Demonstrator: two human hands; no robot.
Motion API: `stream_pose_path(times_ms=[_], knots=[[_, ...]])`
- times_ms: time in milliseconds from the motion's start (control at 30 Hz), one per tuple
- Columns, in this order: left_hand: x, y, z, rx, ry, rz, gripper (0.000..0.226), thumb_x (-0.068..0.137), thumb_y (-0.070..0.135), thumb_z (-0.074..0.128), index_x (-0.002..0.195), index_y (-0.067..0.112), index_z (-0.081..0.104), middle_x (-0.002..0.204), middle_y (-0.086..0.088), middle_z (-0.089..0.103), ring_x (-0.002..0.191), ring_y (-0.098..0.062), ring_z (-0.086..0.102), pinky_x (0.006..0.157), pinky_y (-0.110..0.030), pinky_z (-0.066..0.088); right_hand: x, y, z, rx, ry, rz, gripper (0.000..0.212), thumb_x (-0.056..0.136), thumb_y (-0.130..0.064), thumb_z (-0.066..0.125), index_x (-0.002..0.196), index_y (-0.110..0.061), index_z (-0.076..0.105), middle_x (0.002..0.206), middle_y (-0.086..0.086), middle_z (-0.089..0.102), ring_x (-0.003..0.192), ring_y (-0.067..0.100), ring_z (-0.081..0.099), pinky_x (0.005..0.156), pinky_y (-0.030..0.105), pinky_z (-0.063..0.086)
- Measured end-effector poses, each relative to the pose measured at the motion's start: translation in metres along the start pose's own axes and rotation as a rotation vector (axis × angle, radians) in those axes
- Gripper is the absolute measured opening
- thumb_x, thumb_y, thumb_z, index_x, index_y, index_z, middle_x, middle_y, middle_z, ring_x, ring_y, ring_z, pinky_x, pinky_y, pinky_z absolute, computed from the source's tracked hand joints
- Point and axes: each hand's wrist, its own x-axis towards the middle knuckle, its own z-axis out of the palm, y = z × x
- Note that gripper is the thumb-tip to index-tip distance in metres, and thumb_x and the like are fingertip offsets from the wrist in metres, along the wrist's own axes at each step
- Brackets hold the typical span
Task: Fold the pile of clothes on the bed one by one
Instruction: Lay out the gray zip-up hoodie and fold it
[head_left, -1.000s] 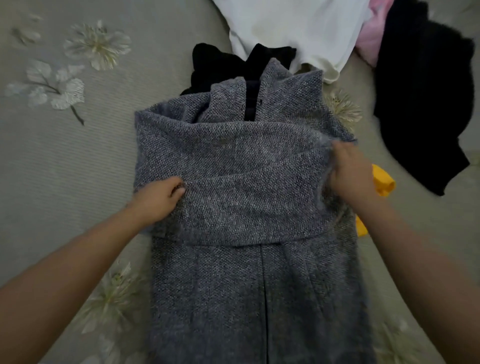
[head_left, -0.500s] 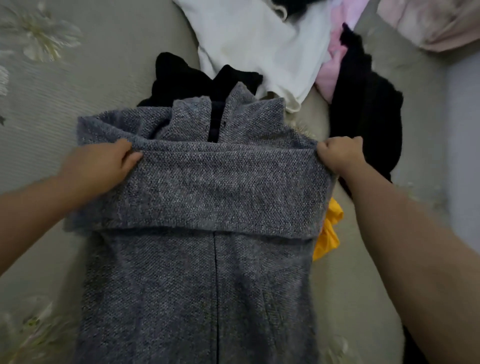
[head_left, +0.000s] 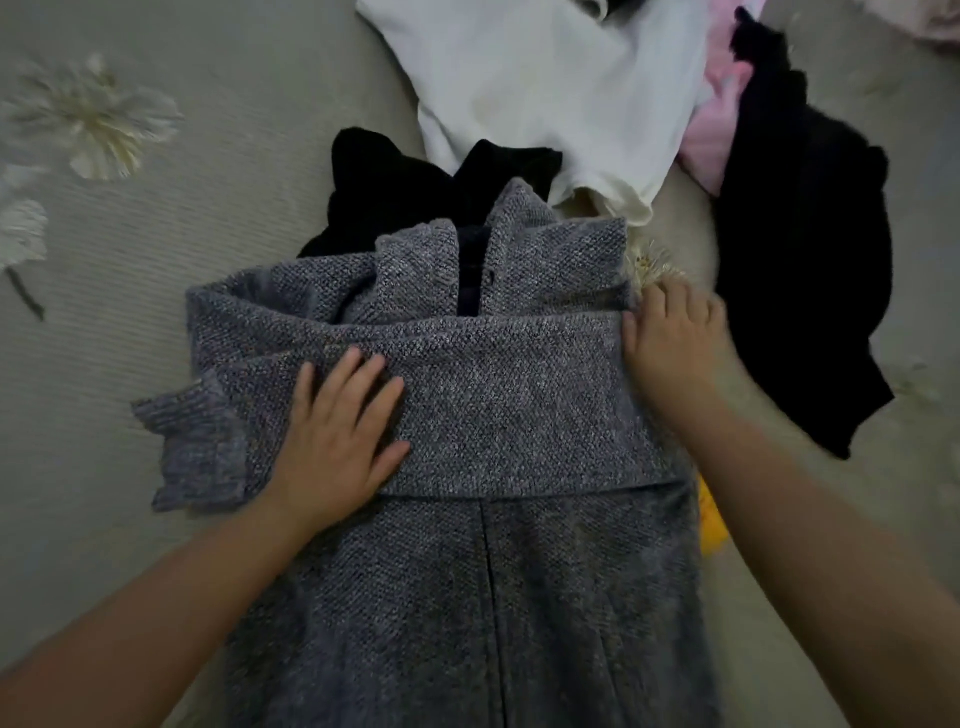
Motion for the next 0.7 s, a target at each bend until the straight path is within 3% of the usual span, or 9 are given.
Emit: stream_pose_path(times_ms=[100, 200, 267, 333, 400, 467, 500, 567, 700], knots=[[-0.005, 0.021, 0.011, 0.044, -0.207, 0.065, 0.076, 0.086, 0.063, 0.032, 0.123, -0.001, 0.05, 0.126, -0.026, 0.052, 0.124, -0.041, 0.04, 0.088, -0.065, 0.022, -0.05, -0.015, 0.005, 0.254, 0.039, -0.06, 0.054, 0.091, -0.037, 0.044, 0.129, 0.002, 0.047, 0.14, 0.025, 0.038, 0.132, 0.043, 0.03, 0.106, 0.055, 0.023], [-0.009, 0.028, 0.015, 0.051, -0.345, 0.098, 0.1, 0.045, 0.063, 0.077, 0.116, -0.005, 0.058, 0.125, -0.028, 0.051, 0.114, -0.044, 0.048, 0.086, -0.064, 0.031, -0.111, -0.01, 0.014, 0.135, -0.106, -0.46, 0.074, 0.085, -0.06, 0.037, 0.128, -0.001, 0.049, 0.135, 0.027, 0.042, 0.127, 0.043, 0.031, 0.095, 0.062, 0.032], [-0.009, 0.03, 0.014, 0.062, -0.361, 0.081, 0.098, 0.032, 0.038, 0.091, 0.113, -0.006, 0.059, 0.12, -0.03, 0.056, 0.108, -0.047, 0.054, 0.091, -0.061, 0.036, -0.129, 0.002, 0.016, -0.004, -0.219, -0.545, 0.065, 0.071, -0.045, 0.071, 0.12, -0.002, 0.058, 0.126, 0.024, 0.054, 0.116, 0.044, 0.049, 0.081, 0.062, 0.043], [-0.009, 0.035, 0.012, 0.057, -0.309, 0.091, 0.09, 0.035, 0.017, 0.092, 0.114, -0.01, 0.057, 0.12, -0.032, 0.054, 0.109, -0.049, 0.052, 0.108, -0.05, 0.022, -0.128, 0.018, 0.017, 0.034, -0.251, -0.421, 0.066, 0.054, -0.007, 0.086, 0.114, 0.002, 0.061, 0.119, 0.026, 0.058, 0.105, 0.047, 0.056, 0.075, 0.063, 0.045], [-0.007, 0.041, 0.01, 0.032, -0.238, 0.101, 0.089, 0.044, 0.01, 0.089, 0.12, -0.011, 0.05, 0.127, -0.031, 0.048, 0.117, -0.048, 0.041, 0.108, -0.048, 0.012, -0.118, 0.034, 0.015, 0.11, -0.24, -0.357, 0.064, 0.057, 0.012, 0.076, 0.118, 0.008, 0.056, 0.122, 0.032, 0.053, 0.107, 0.053, 0.053, 0.083, 0.063, 0.042], [-0.004, 0.052, 0.008, 0.02, -0.279, 0.069, 0.09, 0.066, 0.011, 0.079, 0.135, -0.004, 0.023, 0.143, -0.024, 0.018, 0.131, -0.04, 0.01, 0.113, -0.05, 0.002, -0.109, 0.049, 0.013, 0.125, -0.245, -0.339, 0.057, 0.07, 0.015, 0.062, 0.125, 0.01, 0.047, 0.128, 0.035, 0.045, 0.115, 0.055, 0.045, 0.094, 0.062, 0.034], [-0.003, 0.057, 0.009, 0.01, -0.313, 0.034, 0.087, 0.08, 0.014, 0.066, 0.137, 0.003, 0.0, 0.144, -0.017, -0.007, 0.132, -0.035, -0.015, 0.11, -0.046, -0.014, -0.107, 0.056, 0.013, 0.111, -0.233, -0.338, 0.057, 0.073, 0.014, 0.058, 0.128, 0.009, 0.043, 0.131, 0.035, 0.041, 0.119, 0.055, 0.041, 0.097, 0.061, 0.032], [-0.001, 0.061, 0.016, 0.038, -0.381, -0.026, 0.078, 0.095, 0.023, 0.039, 0.123, 0.014, -0.033, 0.131, -0.005, -0.04, 0.115, -0.025, -0.048, 0.094, -0.036, -0.039, -0.104, 0.066, 0.013, 0.076, -0.289, -0.312, 0.063, 0.082, 0.006, 0.055, 0.139, 0.003, 0.027, 0.145, 0.03, 0.024, 0.134, 0.047, 0.024, 0.109, 0.052, 0.021], [0.003, 0.043, 0.022, 0.071, -0.443, -0.135, 0.095, 0.088, 0.045, 0.049, 0.127, 0.022, -0.035, 0.13, 0.001, -0.043, 0.11, -0.02, -0.053, 0.096, -0.042, -0.034, -0.105, 0.054, 0.023, -0.029, -0.421, -0.165, 0.06, 0.097, -0.012, 0.031, 0.145, -0.005, -0.005, 0.154, 0.015, -0.005, 0.143, 0.028, -0.004, 0.115, 0.036, 0.002]])
